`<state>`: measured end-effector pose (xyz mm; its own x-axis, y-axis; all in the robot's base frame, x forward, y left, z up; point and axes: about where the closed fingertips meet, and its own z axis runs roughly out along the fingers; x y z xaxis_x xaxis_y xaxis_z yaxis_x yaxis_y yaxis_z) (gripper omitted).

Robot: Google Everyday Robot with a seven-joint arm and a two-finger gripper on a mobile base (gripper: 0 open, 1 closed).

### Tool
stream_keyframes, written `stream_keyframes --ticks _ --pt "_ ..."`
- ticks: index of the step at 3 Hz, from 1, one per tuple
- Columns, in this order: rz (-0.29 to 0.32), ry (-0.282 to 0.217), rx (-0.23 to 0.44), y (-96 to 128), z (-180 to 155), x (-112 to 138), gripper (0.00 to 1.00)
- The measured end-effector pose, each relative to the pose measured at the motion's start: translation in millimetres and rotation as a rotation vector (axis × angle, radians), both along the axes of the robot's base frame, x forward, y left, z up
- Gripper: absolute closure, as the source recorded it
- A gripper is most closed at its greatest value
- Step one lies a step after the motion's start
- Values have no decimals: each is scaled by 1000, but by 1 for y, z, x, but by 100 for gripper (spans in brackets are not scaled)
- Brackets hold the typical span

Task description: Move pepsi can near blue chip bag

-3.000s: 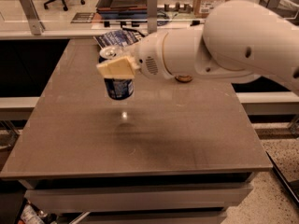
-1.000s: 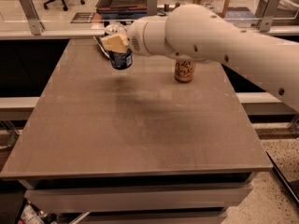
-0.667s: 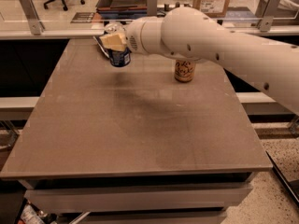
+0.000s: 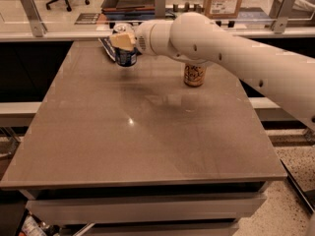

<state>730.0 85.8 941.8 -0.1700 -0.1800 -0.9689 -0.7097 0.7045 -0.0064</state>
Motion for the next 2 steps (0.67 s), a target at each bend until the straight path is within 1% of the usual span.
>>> stream_keyframes --ticks 1,2 --pt "15 33 10 8 -14 16 83" --pt "19 33 10 10 -14 16 92"
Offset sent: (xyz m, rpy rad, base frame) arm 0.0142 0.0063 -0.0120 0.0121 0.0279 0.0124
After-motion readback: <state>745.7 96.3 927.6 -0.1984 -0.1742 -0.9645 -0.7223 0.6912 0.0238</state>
